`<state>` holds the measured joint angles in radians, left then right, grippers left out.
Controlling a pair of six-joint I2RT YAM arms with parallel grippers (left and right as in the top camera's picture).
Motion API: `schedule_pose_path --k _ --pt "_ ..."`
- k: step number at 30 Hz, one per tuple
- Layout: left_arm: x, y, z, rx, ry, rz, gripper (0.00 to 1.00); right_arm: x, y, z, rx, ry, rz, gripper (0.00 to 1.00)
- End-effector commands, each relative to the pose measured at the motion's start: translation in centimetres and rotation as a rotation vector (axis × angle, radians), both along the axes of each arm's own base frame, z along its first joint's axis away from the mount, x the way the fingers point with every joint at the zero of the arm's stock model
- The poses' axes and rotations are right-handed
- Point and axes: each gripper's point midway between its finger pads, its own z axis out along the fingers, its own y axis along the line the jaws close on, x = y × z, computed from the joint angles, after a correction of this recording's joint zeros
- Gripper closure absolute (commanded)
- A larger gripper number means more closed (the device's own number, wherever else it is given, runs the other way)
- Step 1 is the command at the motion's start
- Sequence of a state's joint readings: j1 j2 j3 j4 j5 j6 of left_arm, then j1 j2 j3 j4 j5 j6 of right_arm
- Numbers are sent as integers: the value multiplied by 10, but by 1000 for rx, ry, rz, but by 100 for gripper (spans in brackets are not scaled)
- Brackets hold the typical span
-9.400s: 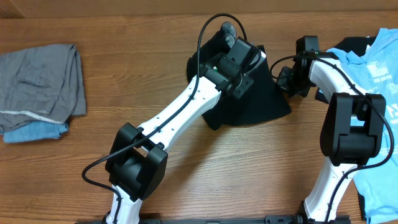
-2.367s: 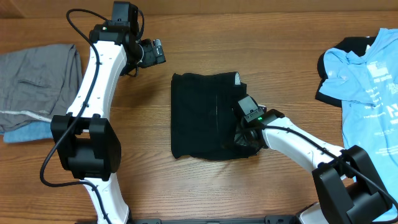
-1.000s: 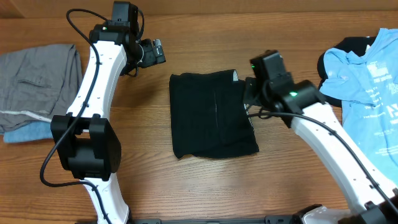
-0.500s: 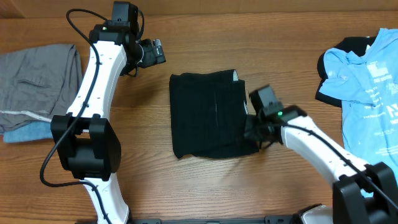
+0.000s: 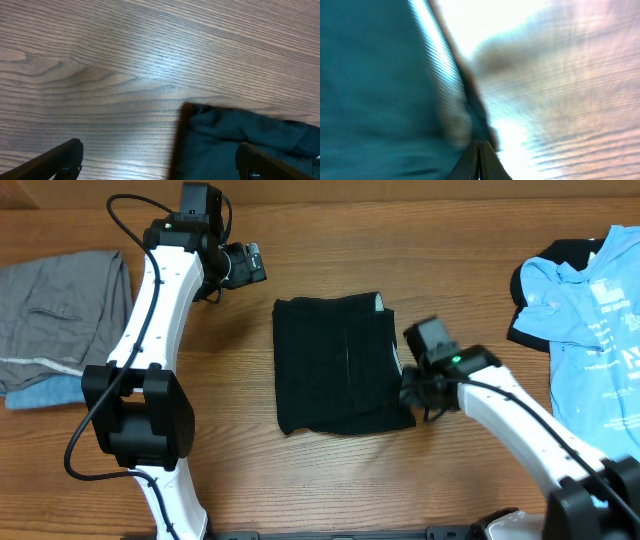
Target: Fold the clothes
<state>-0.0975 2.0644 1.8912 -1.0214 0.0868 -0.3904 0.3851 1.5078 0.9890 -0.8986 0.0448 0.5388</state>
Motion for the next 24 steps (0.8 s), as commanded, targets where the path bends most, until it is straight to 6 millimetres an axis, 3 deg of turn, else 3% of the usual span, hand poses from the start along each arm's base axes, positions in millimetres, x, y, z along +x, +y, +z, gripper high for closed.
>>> schedule_pose_path --k 1,4,6,9,12,19,24 --pt "1 -3 18 -18 -39 3 0 30 25 58 138 -168 26 96" --pt "2 -2 18 -15 -42 4 0 35 74 76 373 -222 245 96" --pt "2 -2 18 -15 -42 4 0 36 84 75 415 -221 280 96" --pt "2 -2 18 -15 -43 4 0 37 80 63 417 -189 274 96" --pt "2 -2 18 -15 -42 4 0 35 88 55 528 -179 366 96" --pt "2 -2 18 -15 -42 4 0 25 49 4 500 -76 265 96" --pt "2 -2 18 -15 -42 4 0 13 43 -31 501 -95 263 96"
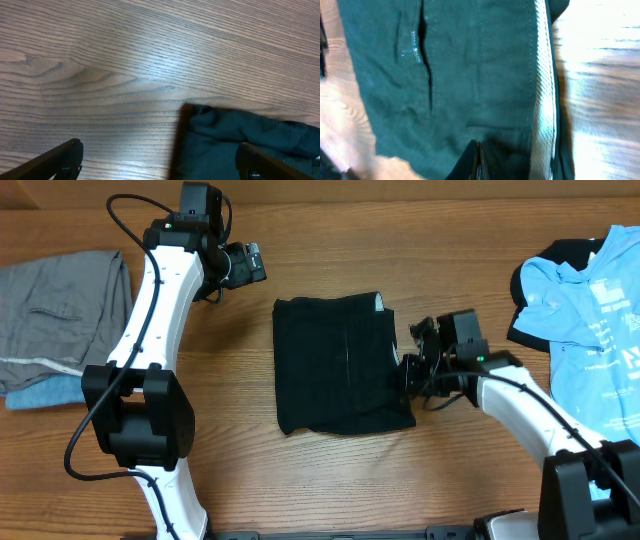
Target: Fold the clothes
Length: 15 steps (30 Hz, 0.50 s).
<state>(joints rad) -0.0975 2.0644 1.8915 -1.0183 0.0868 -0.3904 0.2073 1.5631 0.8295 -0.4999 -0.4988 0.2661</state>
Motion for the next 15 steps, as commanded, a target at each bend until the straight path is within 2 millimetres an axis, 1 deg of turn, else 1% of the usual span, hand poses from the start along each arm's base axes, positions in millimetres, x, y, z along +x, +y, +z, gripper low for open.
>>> schedule_pose_path --k 1,4,7,8,11,15 --pt "1 -2 18 -15 -39 4 0 -13 1 -19 15 -1 24 96" --pt "1 -2 18 -14 -39 4 0 -14 -1 -23 10 -4 22 96" --pt "1 -2 18 -14 -39 4 0 -12 -14 -37 -62 -3 -34 96" --pt "1 -2 18 -15 -39 4 0 -12 -15 -40 -63 -5 -48 96" --pt "1 -2 18 -15 -39 4 0 -15 -19 -58 -56 20 -108 96" --pt "1 -2 18 -15 -39 4 0 -13 -34 -63 -52 70 -196 96"
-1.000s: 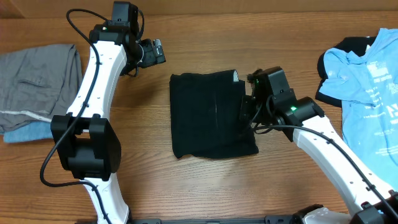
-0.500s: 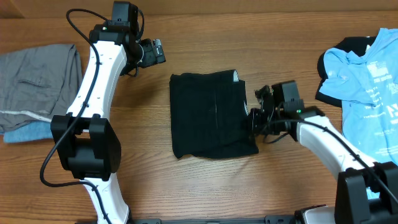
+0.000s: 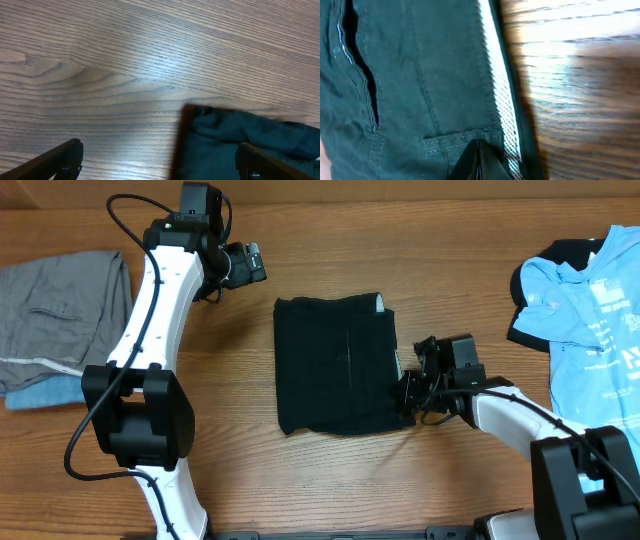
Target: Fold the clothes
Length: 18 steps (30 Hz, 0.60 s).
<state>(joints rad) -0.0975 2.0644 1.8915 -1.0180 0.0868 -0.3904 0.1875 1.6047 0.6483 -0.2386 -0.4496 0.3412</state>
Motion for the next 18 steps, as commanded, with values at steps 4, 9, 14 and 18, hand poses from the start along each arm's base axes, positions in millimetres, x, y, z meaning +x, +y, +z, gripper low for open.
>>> schedule_pose_path --k 4,9,14,18 --pt "1 -2 18 -15 -39 4 0 -7 -24 -18 -30 94 -115 96" --pt "1 -2 18 -14 -39 4 0 8 -20 10 -16 40 -102 96" --pt "1 -2 18 -15 -39 4 0 51 -1 84 96 -127 -57 96" --pt "1 -2 18 -15 -39 4 0 87 10 126 162 -327 -29 96"
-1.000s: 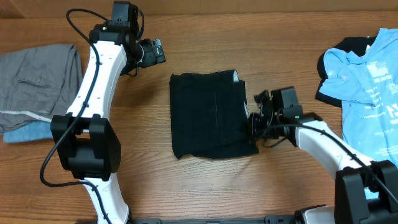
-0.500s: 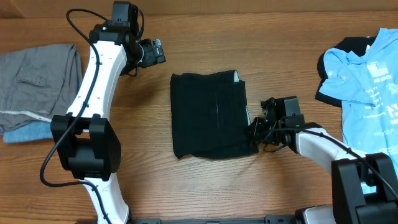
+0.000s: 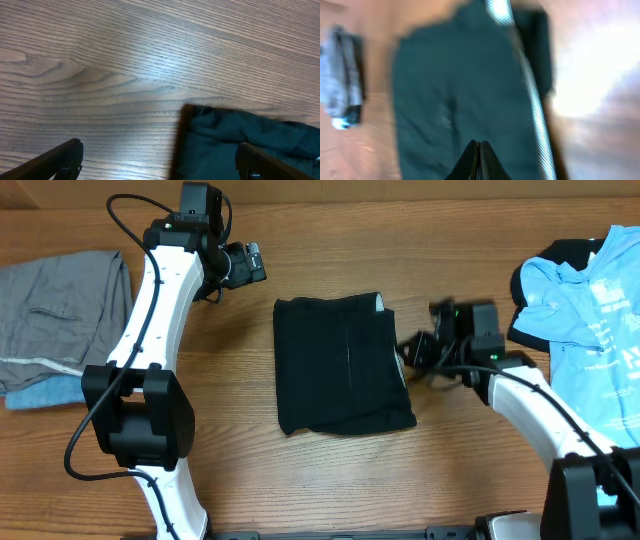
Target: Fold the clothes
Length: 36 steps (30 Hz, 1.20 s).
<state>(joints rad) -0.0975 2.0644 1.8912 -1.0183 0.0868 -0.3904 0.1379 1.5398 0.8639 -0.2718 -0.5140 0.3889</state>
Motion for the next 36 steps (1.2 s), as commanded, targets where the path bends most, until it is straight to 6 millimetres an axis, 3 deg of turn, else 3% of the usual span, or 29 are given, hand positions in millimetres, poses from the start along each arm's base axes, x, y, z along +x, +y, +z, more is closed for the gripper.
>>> schedule_pose_path --k 1,5,10,16,21,24,27,31,34,36 --pt "1 -2 18 -15 -39 4 0 23 5 36 36 -151 8 96" --pt "1 -2 18 -15 -39 4 0 40 -5 29 -19 -186 -52 96" --pt "1 -2 18 -15 -39 4 0 54 0 6 -17 -189 -42 96" --pt "1 -2 18 -15 -39 4 0 73 26 -48 -10 -207 7 96" --pt "1 -2 18 -14 -39 4 0 74 29 -78 -15 -177 13 96" --pt "1 -2 18 -15 -39 4 0 76 42 -55 72 -239 81 96" --pt "1 -2 18 -14 -39 4 0 86 57 18 255 -330 154 96" --pt "1 -2 18 -15 -39 4 0 73 69 84 325 -374 239 96" --pt "1 -2 18 -15 -39 4 0 44 74 96 356 -294 302 96" --pt "1 -2 18 -15 -39 4 0 20 74 80 364 -157 336 96"
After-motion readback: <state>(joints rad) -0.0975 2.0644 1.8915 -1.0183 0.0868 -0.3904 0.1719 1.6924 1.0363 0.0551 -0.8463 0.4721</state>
